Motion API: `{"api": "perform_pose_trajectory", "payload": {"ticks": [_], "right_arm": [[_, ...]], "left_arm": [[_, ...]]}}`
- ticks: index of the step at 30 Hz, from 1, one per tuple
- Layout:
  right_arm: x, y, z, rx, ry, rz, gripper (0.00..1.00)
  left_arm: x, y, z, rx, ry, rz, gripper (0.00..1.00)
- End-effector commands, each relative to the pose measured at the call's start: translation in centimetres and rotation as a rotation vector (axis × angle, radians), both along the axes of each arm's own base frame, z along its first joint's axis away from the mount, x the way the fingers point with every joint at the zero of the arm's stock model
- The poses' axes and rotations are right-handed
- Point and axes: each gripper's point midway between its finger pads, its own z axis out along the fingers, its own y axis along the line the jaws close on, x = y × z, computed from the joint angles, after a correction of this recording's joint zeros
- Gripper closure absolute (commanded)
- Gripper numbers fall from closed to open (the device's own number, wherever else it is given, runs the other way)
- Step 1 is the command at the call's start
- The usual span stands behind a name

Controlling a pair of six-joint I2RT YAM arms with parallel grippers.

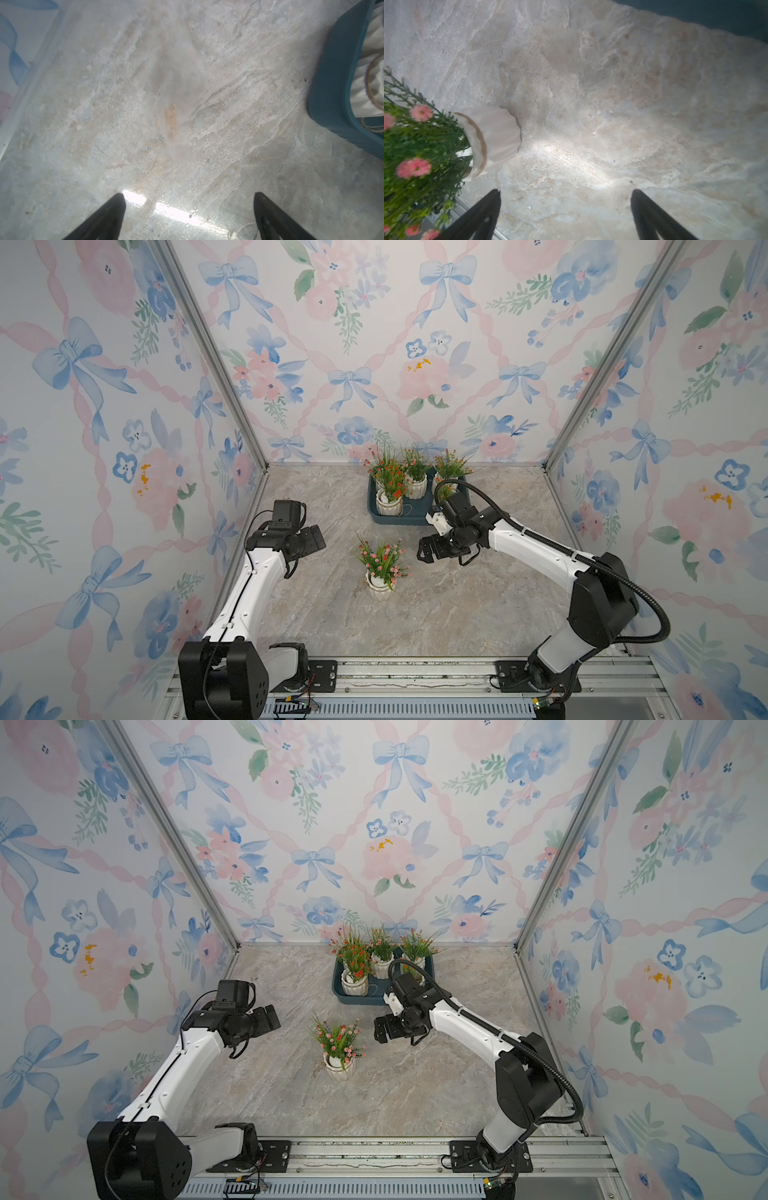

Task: Put the potted gypsophila into the storage box
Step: Place the baby's breath potted plant at the storage box, then pick up the baby's breath potted plant from the center of the board.

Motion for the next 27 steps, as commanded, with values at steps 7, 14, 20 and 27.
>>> {"api": "perform_pose_trajectory", "payload": {"ticks": [7, 14, 20, 27], "right_arm": [[-0.2, 1.3, -2.3, 0.015, 0.097, 0.027, 0.01], [1.5, -0.1, -2.3, -0.003, 0.101, 0.016, 0.01], [4.1, -2.9, -0.9, -0.022, 0.032, -0.032, 0.01], [6.2, -5.6, 0.1, -0.038, -0.032, -0.097, 0.01]], "left_arm": [[-5.1, -2.3, 0.0, -0.235, -0.054, 0.13, 0.02], [-8.3, -5.0, 0.9, -0.31, -0.036, 0.196, 0.02], [-9.9, -6.6, -0.2, -0.271, 0.018, 0.226, 0.02], [-10.4, -9.4, -1.2, -0.22, 0.046, 0.212, 0.02]]}}
